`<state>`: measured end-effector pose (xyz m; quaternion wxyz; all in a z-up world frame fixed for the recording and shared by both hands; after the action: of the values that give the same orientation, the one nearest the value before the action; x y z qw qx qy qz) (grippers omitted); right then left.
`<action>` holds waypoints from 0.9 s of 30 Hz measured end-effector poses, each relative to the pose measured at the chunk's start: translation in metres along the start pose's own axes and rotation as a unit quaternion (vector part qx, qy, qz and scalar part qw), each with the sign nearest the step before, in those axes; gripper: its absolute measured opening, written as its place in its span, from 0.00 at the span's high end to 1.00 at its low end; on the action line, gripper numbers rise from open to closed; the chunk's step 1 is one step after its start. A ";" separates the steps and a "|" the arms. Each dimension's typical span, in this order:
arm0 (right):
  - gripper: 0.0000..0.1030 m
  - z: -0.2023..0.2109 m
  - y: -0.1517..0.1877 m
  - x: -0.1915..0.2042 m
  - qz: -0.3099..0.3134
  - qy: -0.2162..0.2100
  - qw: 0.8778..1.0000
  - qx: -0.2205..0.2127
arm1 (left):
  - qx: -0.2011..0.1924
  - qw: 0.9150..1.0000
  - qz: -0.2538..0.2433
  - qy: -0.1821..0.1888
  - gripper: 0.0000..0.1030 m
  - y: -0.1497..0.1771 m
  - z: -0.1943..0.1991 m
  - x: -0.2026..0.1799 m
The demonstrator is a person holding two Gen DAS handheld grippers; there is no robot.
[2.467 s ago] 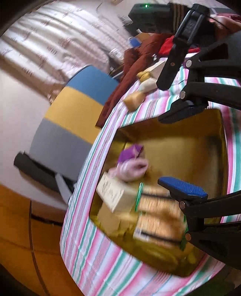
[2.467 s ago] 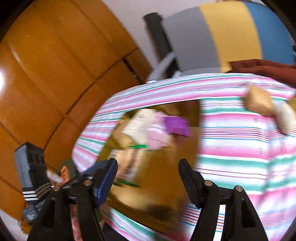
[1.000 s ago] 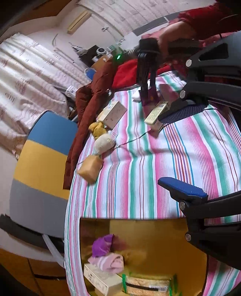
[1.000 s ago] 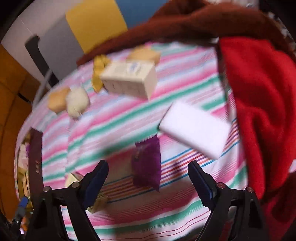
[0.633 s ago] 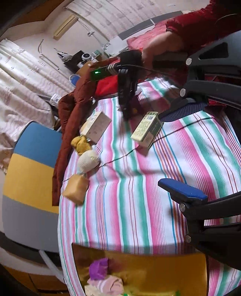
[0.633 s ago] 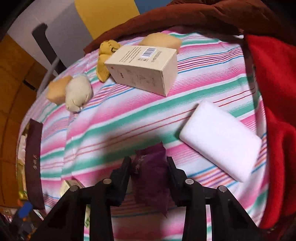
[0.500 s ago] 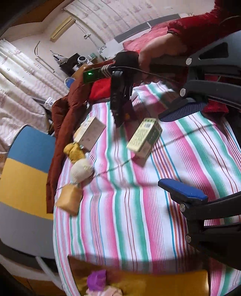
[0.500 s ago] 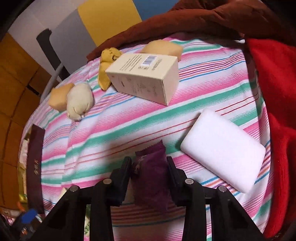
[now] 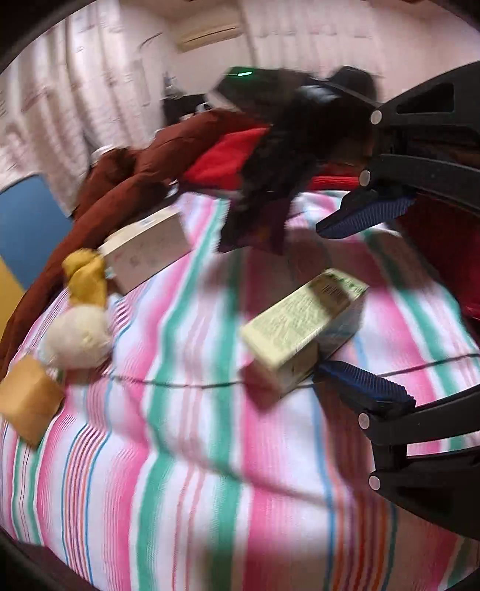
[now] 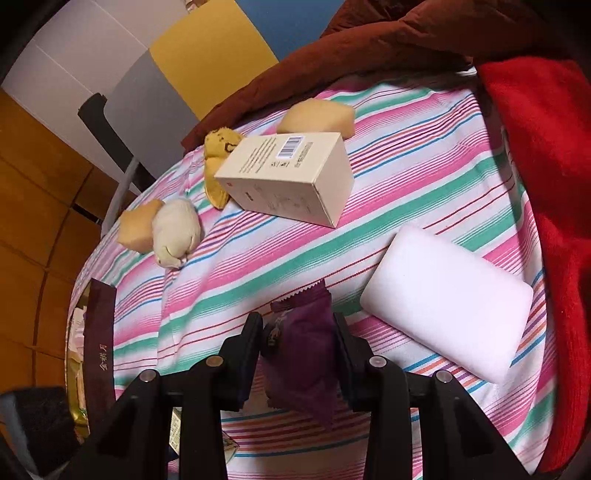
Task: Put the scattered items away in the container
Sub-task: 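Grasp the green herbal box with the left tool while the right tool grasps the purple packet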
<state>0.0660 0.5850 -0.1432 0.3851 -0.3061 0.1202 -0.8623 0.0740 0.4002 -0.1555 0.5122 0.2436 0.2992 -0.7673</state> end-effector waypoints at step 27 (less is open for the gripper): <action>0.63 -0.001 0.001 0.014 0.015 -0.025 1.000 -0.002 | -0.051 0.977 -0.175 -0.113 0.64 -0.007 0.012 -0.004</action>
<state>0.0589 0.5744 -0.1379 0.3999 -0.3265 0.1168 -0.8484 0.0684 0.3961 -0.1432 0.4124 0.0725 0.3158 -0.8514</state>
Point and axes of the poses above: each gripper's, at about its wrist camera, not at the fingertips, and z roughly against the way its jaws point, x to its left, y to its underside, the point moved 10 cm from there along -z, roughly the way its jaws point, and after that the axes turned 4 degrees about -x, right-handed, at the moved point
